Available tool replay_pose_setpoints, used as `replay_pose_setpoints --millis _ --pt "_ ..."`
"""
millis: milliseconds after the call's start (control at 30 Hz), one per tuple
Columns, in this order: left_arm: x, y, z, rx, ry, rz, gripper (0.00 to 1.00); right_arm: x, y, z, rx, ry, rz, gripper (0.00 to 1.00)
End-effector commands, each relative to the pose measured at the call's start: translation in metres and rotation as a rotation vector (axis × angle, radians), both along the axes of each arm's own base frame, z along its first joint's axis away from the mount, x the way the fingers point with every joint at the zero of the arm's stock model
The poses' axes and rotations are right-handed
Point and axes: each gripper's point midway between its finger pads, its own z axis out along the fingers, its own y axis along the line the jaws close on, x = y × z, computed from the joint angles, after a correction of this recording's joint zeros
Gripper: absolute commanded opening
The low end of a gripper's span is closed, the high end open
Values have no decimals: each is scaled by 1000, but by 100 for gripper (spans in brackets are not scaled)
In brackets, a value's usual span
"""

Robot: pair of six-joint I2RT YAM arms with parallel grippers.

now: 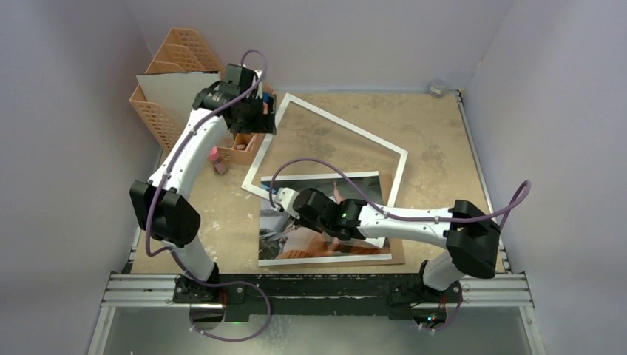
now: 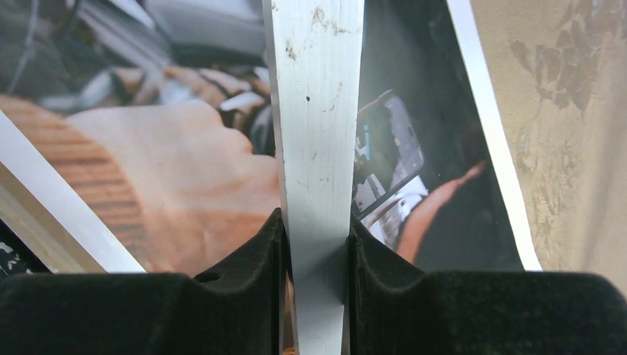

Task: Put the photo into the frame
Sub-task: Pick up the photo frame from the center of the board.

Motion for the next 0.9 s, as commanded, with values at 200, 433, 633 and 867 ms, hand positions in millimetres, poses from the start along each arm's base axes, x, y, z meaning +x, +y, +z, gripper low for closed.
replay_pose_setpoints --millis 200,433,633,867 --pt "-5 64 178 -31 -448 403 88 39 32 101 254 -198 -61 0" --pt "-48 121 243 -77 -689 701 89 75 52 160 463 -145 -98 0" --pt "-72 131 258 -145 -764 741 89 101 67 230 679 -95 -116 0" --pt "-65 105 211 -184 -643 637 89 124 50 289 968 106 -161 0"
